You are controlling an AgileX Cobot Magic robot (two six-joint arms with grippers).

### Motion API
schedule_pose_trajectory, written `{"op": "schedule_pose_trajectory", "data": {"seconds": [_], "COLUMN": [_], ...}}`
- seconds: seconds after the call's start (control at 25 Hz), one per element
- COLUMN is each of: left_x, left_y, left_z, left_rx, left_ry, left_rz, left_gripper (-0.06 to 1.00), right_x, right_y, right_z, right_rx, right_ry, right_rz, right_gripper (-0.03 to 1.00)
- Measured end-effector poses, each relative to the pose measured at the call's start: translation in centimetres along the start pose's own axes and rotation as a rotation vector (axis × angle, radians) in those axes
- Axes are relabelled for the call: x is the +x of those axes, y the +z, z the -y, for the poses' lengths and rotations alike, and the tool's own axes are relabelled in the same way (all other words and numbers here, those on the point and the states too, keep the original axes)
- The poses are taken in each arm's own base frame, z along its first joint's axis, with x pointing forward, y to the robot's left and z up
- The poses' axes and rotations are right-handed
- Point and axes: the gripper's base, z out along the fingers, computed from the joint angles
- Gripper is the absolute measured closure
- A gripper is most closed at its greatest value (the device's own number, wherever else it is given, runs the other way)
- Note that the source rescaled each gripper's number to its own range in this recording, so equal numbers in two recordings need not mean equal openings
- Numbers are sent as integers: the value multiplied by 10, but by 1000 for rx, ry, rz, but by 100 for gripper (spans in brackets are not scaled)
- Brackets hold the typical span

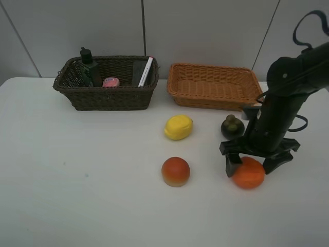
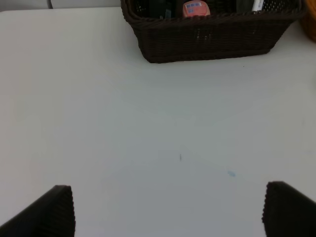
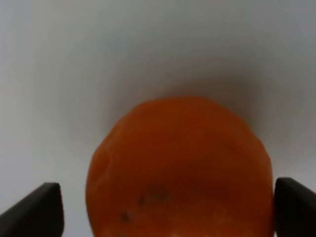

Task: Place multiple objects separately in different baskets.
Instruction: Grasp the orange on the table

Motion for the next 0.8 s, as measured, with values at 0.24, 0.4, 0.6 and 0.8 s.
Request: {"op": "schedule_pose_trajectory", "data": {"seconds": [0.24,0.4,0.6,0.8], "left_x": [0,0,0,0], "left_y": [0,0,0,0], "left_z": [0,0,0,0], "left_rx": [0,0,0,0], "left_ry": [0,0,0,0], "left_rz": [0,0,0,0], "left_gripper": [-5,-5,-5,-5], "right_x": [-7,-8,-6,-4], "right_y": [23,24,24,23], "right_z": [0,0,1,3], "right_rx": [18,24,37,58], "right_ry": [-7,-13,-22,-42], "right_rz": [-33,-39,-61,-84], "right_gripper": [-3,15,59,59]}}
